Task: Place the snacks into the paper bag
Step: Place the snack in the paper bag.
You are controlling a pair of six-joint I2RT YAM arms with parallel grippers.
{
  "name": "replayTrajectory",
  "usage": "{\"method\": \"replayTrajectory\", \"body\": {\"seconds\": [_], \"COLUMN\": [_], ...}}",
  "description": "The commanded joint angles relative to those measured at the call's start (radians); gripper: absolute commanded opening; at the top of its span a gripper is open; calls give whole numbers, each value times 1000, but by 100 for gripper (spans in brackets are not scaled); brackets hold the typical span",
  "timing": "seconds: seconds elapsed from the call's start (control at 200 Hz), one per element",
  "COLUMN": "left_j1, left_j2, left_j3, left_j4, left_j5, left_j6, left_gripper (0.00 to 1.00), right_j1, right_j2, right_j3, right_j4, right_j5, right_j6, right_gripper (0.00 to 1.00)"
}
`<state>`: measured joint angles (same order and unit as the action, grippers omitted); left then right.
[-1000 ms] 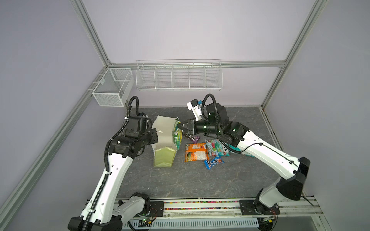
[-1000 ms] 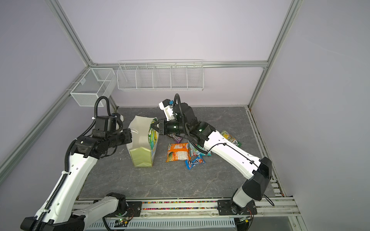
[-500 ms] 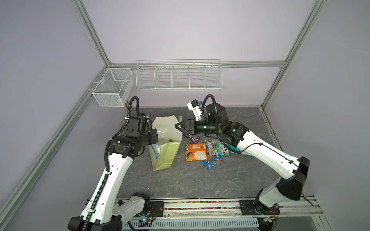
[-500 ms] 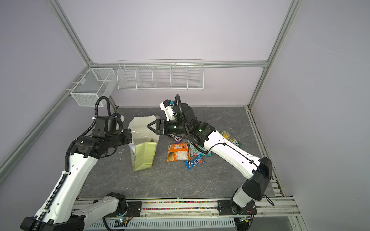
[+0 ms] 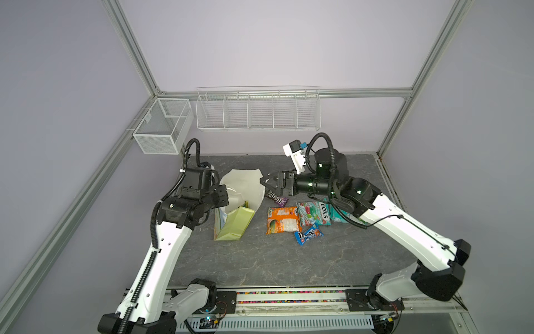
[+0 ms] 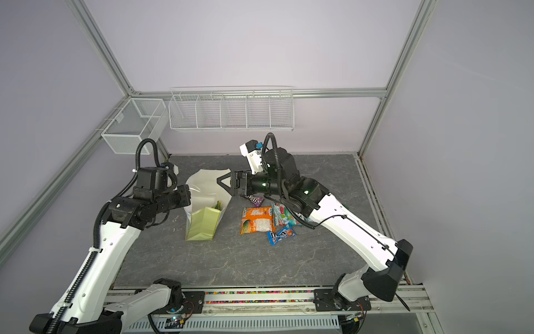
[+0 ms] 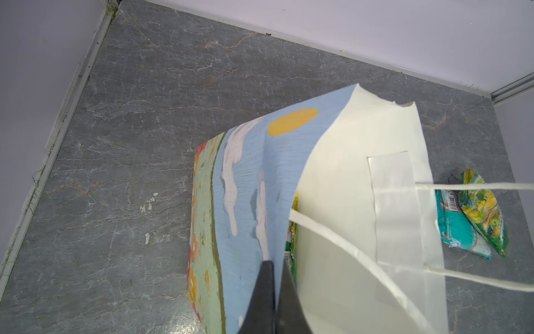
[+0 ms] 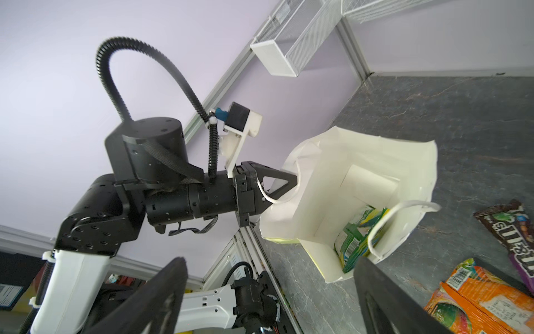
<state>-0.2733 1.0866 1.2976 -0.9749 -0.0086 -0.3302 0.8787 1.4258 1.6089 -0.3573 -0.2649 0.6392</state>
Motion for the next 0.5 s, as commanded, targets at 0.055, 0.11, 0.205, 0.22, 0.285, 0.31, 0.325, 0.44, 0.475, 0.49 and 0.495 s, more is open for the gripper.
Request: {"method": "replayTrajectory", "body": {"seconds": [0.055, 0.11, 0.205, 0.22, 0.285, 0.31, 0.325, 0.44, 0.475, 0.49, 0.495], "left_j1": [-1, -3, -2, -2, -2, -2, -2, -2, -3, -2, -3], "left_j2": [-5, -5, 0, 0, 8, 10, 14, 34, 37, 39, 39], "left_j3": [7, 12, 22, 22, 26, 26, 25, 25, 24, 24, 23], "left_j4": [31, 37, 46, 47, 53, 56, 58, 67, 77, 80, 82], "left_j5": [49, 69, 103, 110, 136, 141, 141, 158, 181, 192, 195], "left_j6": [-21, -24, -32, -34, -34, -33, -34, -33, -35, -37, -37], "left_gripper": [0, 0, 0, 0, 0, 0, 0, 0, 0, 0, 0], "right_j1": [-2, -3, -5, -6, -8, -10, -13, -36, -45, -50, -52], "right_j2": [-100, -123, -150, -154, -175, -184, -190, -213, -207, -203, -202], "right_j3": [-46, -54, -56, -58, -80, -94, -104, -159, -164, -166, -166], "right_j4": [-119, -166, -271, -285, -337, -352, -360, -407, -433, -445, -451], "right_j5": [176, 237, 356, 374, 460, 492, 508, 566, 573, 574, 575], "right_j6": [-41, -48, -39, -34, 17, 47, 61, 160, 189, 200, 205], "right_gripper": [98, 100, 97, 96, 91, 89, 88, 88, 88, 88, 88]}}
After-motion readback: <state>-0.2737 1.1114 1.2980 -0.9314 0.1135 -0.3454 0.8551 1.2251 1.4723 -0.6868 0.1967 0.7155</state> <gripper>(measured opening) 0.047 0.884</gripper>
